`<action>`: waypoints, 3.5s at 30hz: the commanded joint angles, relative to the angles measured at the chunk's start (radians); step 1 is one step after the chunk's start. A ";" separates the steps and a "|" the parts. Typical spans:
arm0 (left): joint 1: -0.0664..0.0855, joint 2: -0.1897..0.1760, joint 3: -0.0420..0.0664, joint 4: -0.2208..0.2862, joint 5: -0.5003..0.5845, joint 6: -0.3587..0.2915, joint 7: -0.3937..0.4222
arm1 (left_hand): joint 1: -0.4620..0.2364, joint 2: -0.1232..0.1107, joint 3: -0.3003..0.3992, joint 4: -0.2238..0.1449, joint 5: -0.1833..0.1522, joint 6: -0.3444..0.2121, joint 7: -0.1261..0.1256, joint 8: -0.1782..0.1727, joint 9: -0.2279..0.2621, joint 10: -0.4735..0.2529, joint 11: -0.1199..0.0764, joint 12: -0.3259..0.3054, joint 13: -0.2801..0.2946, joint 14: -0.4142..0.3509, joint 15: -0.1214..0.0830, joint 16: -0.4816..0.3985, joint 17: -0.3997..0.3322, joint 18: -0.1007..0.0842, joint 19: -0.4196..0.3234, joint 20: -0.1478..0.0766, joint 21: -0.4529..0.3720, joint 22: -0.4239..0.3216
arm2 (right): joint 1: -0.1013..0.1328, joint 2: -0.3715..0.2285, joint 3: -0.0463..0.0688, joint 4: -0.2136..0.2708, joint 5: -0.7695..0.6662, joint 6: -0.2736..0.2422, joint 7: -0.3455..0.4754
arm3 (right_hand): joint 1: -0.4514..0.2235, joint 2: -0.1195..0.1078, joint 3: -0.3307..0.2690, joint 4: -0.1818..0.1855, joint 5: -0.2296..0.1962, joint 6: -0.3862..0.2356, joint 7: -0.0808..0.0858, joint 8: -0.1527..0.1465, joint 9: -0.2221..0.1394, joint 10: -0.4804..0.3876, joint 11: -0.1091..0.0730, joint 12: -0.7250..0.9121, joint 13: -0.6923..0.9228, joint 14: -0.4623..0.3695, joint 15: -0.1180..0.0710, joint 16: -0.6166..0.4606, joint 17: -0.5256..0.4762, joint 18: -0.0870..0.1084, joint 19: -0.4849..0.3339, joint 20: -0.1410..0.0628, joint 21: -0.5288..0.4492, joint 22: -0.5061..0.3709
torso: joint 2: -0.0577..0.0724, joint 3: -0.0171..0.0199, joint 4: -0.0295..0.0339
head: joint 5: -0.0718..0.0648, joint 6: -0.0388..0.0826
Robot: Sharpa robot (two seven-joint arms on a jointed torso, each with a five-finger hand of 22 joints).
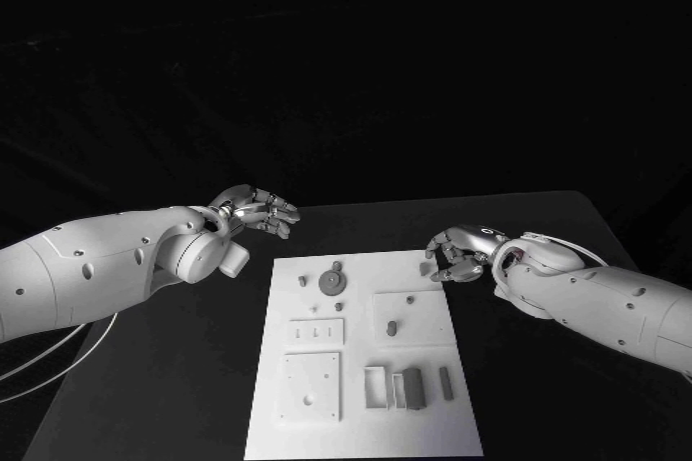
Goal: Assemble the parts on the task board
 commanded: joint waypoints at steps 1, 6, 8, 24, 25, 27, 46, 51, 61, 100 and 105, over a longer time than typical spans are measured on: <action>0.001 -0.001 0.002 0.004 -0.009 0.013 0.010 | -0.002 0.008 -0.006 0.001 0.004 0.004 -0.001 -0.002 0.000 0.000 -0.003 -0.003 0.001 0.005 -0.001 -0.005 0.001 0.011 0.005 -0.002 -0.007 0.001 | -0.005 0.007 0.000 -0.007 -0.005 0.018 0.011 | 0.000 0.013 -0.001 0.003 -0.004 0.003 -0.002 0.004 0.001 0.003 0.001 0.006 -0.001 0.004 -0.002 0.003 -0.001 0.028 0.000 -0.007 0.007 0.020 | 0.000 0.0009 -0.0001 | 0.001 -0.005; 0.001 -0.002 0.003 0.007 -0.009 0.013 0.010 | -0.002 0.008 -0.007 0.001 0.004 0.004 -0.001 -0.002 0.000 0.000 -0.003 -0.003 0.001 0.005 -0.001 -0.005 0.002 0.011 0.005 -0.002 -0.007 0.001 | -0.009 0.016 0.000 -0.024 -0.005 0.008 0.009 | -0.001 0.020 -0.001 0.002 -0.004 0.002 -0.001 0.004 0.002 0.003 0.002 0.007 -0.002 0.005 -0.001 0.003 0.000 0.028 0.000 -0.008 0.008 0.020 | -0.001 -0.0003 -0.0001 | 0.005 -0.008; 0.001 -0.003 0.003 0.007 -0.009 0.013 0.010 | -0.002 0.008 -0.007 0.001 0.004 0.004 -0.001 -0.002 0.000 0.000 -0.003 -0.003 0.001 0.005 -0.001 -0.005 0.002 0.011 0.005 -0.002 -0.007 0.001 | -0.010 0.018 0.000 -0.028 -0.005 0.004 0.008 | -0.001 0.021 -0.001 0.001 -0.004 0.002 0.000 0.005 0.002 0.003 0.002 0.008 -0.002 0.005 -0.001 0.003 0.002 0.028 0.000 -0.008 0.008 0.020 | 0.000 -0.0003 0.0004 | 0.006 -0.009; 0.002 -0.013 0.004 0.025 -0.011 0.008 0.007 | -0.003 0.007 -0.007 0.001 0.004 0.004 -0.001 -0.002 0.000 0.001 -0.003 -0.003 0.002 0.005 -0.001 -0.006 0.003 0.011 0.005 -0.002 -0.008 0.001 | -0.020 0.043 0.000 -0.042 0.001 -0.007 0.008 | -0.005 0.047 -0.005 -0.008 -0.004 0.004 0.005 0.006 0.005 -0.003 0.007 0.010 -0.010 0.002 0.004 0.003 -0.002 0.028 -0.003 -0.009 0.011 0.019 | 0.001 0.0001 -0.0007 | 0.014 -0.020; 0.002 -0.012 0.004 0.025 -0.011 0.008 0.007 | -0.003 0.007 -0.007 0.001 0.004 0.004 -0.001 -0.002 0.000 0.001 -0.003 -0.003 0.002 0.006 -0.001 -0.006 0.003 0.011 0.005 -0.002 -0.008 0.002 | -0.020 0.044 0.000 -0.042 0.001 -0.007 0.009 | -0.006 0.051 -0.006 -0.010 -0.005 0.005 0.005 0.007 0.005 -0.003 0.007 0.010 -0.011 0.002 0.004 0.003 -0.002 0.028 -0.003 -0.009 0.011 0.019 | 0.000 0.0004 -0.0010 | 0.015 -0.020; 0.002 -0.012 0.004 0.025 -0.011 0.008 0.007 | -0.003 0.007 -0.007 0.001 0.004 0.004 -0.001 -0.002 0.000 0.001 -0.003 -0.003 0.002 0.006 -0.001 -0.006 0.003 0.011 0.005 -0.002 -0.008 0.002 | -0.021 0.044 0.000 -0.042 0.001 -0.006 0.010 | -0.006 0.056 -0.007 -0.013 -0.004 0.007 0.005 0.007 0.006 -0.004 0.007 0.011 -0.012 0.003 0.004 0.003 -0.001 0.028 -0.004 -0.009 0.012 0.018 | 0.000 0.0006 -0.0012 | 0.017 -0.021; 0.003 -0.014 0.004 0.027 -0.012 0.009 0.004 | -0.004 0.007 -0.008 0.002 0.004 0.004 -0.001 -0.003 0.000 0.001 -0.003 -0.003 0.002 0.006 -0.001 -0.007 0.004 0.011 0.005 -0.002 -0.008 0.002 | -0.021 0.058 -0.003 -0.065 0.001 -0.017 0.005 | -0.007 0.111 -0.012 -0.051 -0.005 0.043 0.003 0.022 0.015 -0.001 0.006 0.021 -0.018 0.006 0.003 0.002 0.004 0.028 -0.007 -0.008 0.016 0.017 | 0.000 0.0006 -0.0015 | 0.019 -0.024; 0.004 -0.016 0.004 0.030 -0.015 0.008 0.004 | -0.005 0.007 -0.008 0.002 0.004 0.004 -0.001 -0.003 0.000 0.001 -0.003 -0.004 0.003 0.006 -0.001 -0.007 0.004 0.011 0.005 -0.002 -0.008 0.002 | -0.021 0.066 -0.006 -0.074 0.001 -0.015 0.001 | -0.009 0.114 -0.012 -0.053 -0.005 0.045 0.003 0.023 0.015 -0.001 0.006 0.022 -0.019 0.007 0.003 0.002 0.005 0.028 -0.007 -0.008 0.017 0.017 | 0.000 0.0011 -0.0016 | 0.020 -0.026; 0.005 -0.019 0.004 0.033 -0.016 0.008 0.003 | -0.004 0.007 -0.007 0.002 0.004 0.005 -0.001 -0.003 0.001 0.001 -0.003 -0.004 0.003 0.006 -0.001 -0.008 0.005 0.011 0.005 -0.002 -0.009 0.002 | -0.022 0.077 -0.015 -0.078 0.001 -0.015 0.002 | -0.010 0.115 -0.013 -0.054 -0.005 0.045 0.004 0.022 0.015 0.000 0.007 0.022 -0.019 0.007 0.003 0.002 0.006 0.028 -0.007 -0.008 0.017 0.017 | 0.001 0.0020 -0.0012 | 0.024 -0.030; 0.007 -0.012 0.005 0.023 -0.018 0.014 0.005 | -0.007 0.008 -0.007 0.004 0.004 0.007 -0.002 -0.003 0.001 0.003 -0.004 -0.003 0.005 0.007 -0.001 -0.011 0.007 0.011 0.006 -0.002 -0.010 0.003 | -0.023 0.076 -0.016 -0.070 -0.001 -0.022 0.008 | -0.026 0.169 -0.006 -0.072 -0.005 0.099 0.001 0.039 0.025 0.002 0.005 0.029 -0.031 0.009 0.004 0.000 0.005 0.028 -0.008 -0.008 0.019 0.016 | 0.000 0.0024 -0.0015 | 0.025 -0.040; 0.007 -0.012 0.005 0.021 -0.019 0.024 0.005 | -0.010 0.014 -0.007 0.006 0.004 0.023 -0.008 0.004 0.005 0.024 -0.013 0.007 0.011 0.009 -0.001 -0.015 0.012 0.011 0.006 -0.002 -0.012 0.005 | -0.023 0.074 -0.016 -0.063 0.009 -0.029 0.009 | -0.032 0.172 -0.006 -0.075 -0.005 0.116 -0.005 0.044 0.029 0.002 -0.001 0.030 -0.033 0.007 -0.002 -0.001 0.003 0.028 -0.008 -0.007 0.020 0.016 | 0.000 0.0024 -0.0018 | 0.026 -0.042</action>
